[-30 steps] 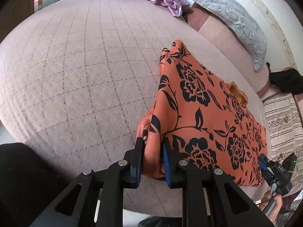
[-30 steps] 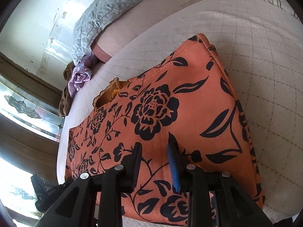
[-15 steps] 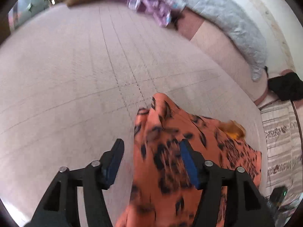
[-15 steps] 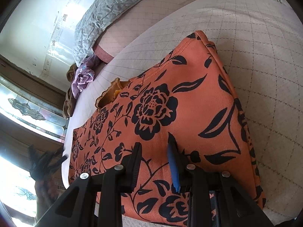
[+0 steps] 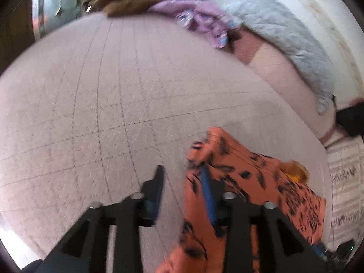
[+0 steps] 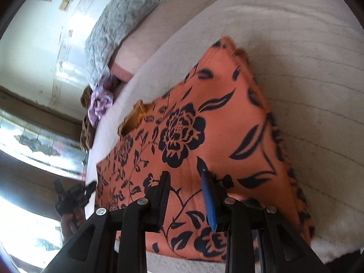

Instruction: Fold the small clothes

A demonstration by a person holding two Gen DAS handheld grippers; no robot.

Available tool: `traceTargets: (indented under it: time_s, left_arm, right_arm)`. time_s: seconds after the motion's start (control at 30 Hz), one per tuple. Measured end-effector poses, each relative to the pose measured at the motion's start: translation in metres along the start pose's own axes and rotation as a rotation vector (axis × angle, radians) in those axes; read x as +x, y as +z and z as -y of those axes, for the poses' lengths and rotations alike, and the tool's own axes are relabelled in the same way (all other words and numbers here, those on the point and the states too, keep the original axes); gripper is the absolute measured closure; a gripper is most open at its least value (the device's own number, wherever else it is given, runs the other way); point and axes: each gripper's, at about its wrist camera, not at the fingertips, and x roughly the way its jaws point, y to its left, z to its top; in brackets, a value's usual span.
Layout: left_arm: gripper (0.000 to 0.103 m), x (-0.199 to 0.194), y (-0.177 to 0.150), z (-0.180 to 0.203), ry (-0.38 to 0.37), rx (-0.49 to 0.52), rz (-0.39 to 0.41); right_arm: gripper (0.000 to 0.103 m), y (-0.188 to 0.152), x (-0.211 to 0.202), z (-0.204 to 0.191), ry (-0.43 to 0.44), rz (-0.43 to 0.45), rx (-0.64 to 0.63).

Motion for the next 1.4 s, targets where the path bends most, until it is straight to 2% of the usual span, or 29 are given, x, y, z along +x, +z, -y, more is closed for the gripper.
traceTargets:
  time_s: [0.03,0.07,0.1,0.17,0.2,0.33,0.4,0.43,0.5,0.53,0.6,0.63,0.73,0.83,1.0,1.1,1.13,1.2,1.23,1.27,1.3,1.4]
  left_arm:
    - [0.048,-0.011,-0.007,0.005,-0.006,0.021,0.022]
    - [0.036,-0.021,-0.018,0.013,-0.013,0.052,0.042]
    - [0.034,-0.029,-0.028,0.02,-0.021,0.085,0.058]
    - [0.034,-0.036,-0.046,0.031,-0.028,0.144,0.068]
    - [0.034,-0.037,-0.057,0.037,-0.031,0.169,0.053]
    - [0.034,-0.039,-0.093,0.053,-0.046,0.225,0.042]
    - [0.032,-0.036,-0.109,0.059,-0.06,0.261,0.041]
    - [0.031,-0.03,-0.115,0.06,-0.053,0.269,0.029]
    - [0.032,-0.005,-0.125,0.062,0.012,0.3,-0.057]
    - [0.031,-0.004,-0.129,0.065,0.031,0.341,-0.031]
    - [0.031,-0.006,-0.132,0.072,0.061,0.384,-0.024]
    - [0.031,-0.006,-0.131,0.073,0.067,0.386,-0.027]
    - [0.031,-0.002,-0.129,0.075,0.084,0.369,-0.034]
    - [0.031,0.0,-0.127,0.078,0.096,0.374,-0.03]
    - [0.029,0.0,-0.131,0.077,0.093,0.375,-0.033]
    - [0.028,0.0,-0.13,0.076,0.088,0.371,-0.037]
    - [0.028,0.0,-0.13,0.076,0.085,0.37,-0.037]
    - [0.028,0.0,-0.129,0.075,0.081,0.373,-0.038]
    - [0.028,0.0,-0.129,0.075,0.078,0.376,-0.039]
    - [0.028,-0.001,-0.129,0.074,0.074,0.379,-0.038]
    - [0.026,0.0,-0.129,0.074,0.07,0.379,-0.035]
    - [0.023,0.0,-0.131,0.075,0.068,0.385,-0.022]
  right_arm:
    - [0.052,-0.001,-0.006,0.0,0.006,0.015,0.003]
    - [0.038,-0.003,-0.012,0.0,0.017,0.028,0.003]
    - [0.029,-0.004,-0.016,0.003,0.018,0.039,0.009]
    - [0.031,-0.005,-0.021,0.016,0.01,0.061,0.055]
    - [0.031,-0.006,-0.022,0.023,0.034,0.059,0.089]
    - [0.028,-0.012,-0.039,0.021,0.029,0.088,0.109]
    - [0.028,-0.017,-0.049,0.016,0.081,0.101,0.102]
    - [0.028,-0.02,-0.051,0.017,0.102,0.103,0.105]
    - [0.029,-0.027,-0.047,0.029,0.079,0.087,0.138]
    - [0.036,-0.03,-0.041,0.04,0.036,0.058,0.177]
    - [0.038,-0.036,-0.046,0.058,0.105,0.08,0.263]
    - [0.036,-0.036,-0.051,0.057,0.099,0.081,0.261]
    - [0.034,-0.032,-0.062,0.044,0.066,0.085,0.191]
    - [0.034,-0.022,-0.065,0.027,0.072,0.077,0.122]
    - [0.033,0.014,-0.045,-0.013,0.093,0.04,0.02]
    - [0.031,0.041,-0.019,-0.021,0.132,0.003,0.033]
    - [0.031,0.048,-0.01,-0.017,0.126,-0.008,0.042]
    - [0.031,0.062,0.01,0.005,-0.001,-0.02,0.122]
    - [0.031,0.064,0.015,0.017,0.004,-0.025,0.185]
    - [0.031,0.063,0.014,0.024,0.046,-0.01,0.225]
    - [0.031,0.061,0.007,0.024,0.057,0.01,0.23]
    - [0.031,0.044,-0.02,0.014,-0.001,0.064,0.163]
